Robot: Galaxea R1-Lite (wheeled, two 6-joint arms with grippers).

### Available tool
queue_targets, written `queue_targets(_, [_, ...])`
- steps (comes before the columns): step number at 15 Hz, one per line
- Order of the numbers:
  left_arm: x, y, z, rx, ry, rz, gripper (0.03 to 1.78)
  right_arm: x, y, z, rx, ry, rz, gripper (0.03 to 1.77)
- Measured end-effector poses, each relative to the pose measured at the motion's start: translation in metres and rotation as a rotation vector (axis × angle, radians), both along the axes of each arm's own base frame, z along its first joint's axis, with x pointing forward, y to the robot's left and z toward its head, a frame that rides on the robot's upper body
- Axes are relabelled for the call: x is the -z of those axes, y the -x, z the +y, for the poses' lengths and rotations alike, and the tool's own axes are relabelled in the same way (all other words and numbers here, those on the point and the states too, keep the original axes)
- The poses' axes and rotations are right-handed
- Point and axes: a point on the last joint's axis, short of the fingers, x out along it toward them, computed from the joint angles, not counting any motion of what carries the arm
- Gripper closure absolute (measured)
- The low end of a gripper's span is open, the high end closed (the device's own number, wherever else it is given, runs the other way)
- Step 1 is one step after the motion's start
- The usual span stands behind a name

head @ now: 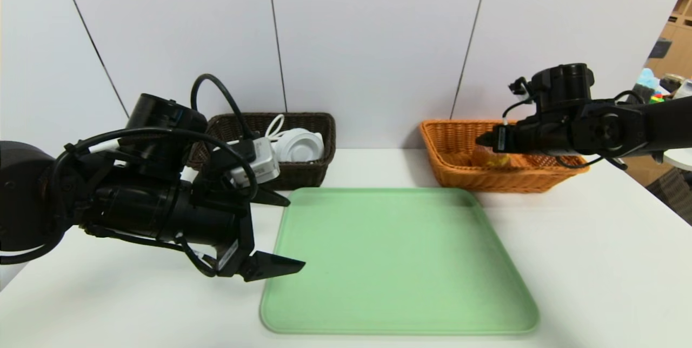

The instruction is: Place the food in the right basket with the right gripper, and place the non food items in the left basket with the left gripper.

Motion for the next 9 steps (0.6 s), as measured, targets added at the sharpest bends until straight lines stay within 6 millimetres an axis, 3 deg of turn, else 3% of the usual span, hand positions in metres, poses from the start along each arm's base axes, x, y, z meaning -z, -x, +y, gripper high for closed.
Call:
queue_targets(4, [-0.004, 0.002, 0.002, -0.018, 0.015, 0.004, 0.12, -0.020, 0.014, 0.000, -0.006, -0.005, -0.010, 0.17])
queue_targets(9, [-0.020, 0.011, 0.013, -0.073, 0.063, -0.005, 0.12, -0.049, 0.063, 0.005, -0.033, -0.009, -0.030, 0.13])
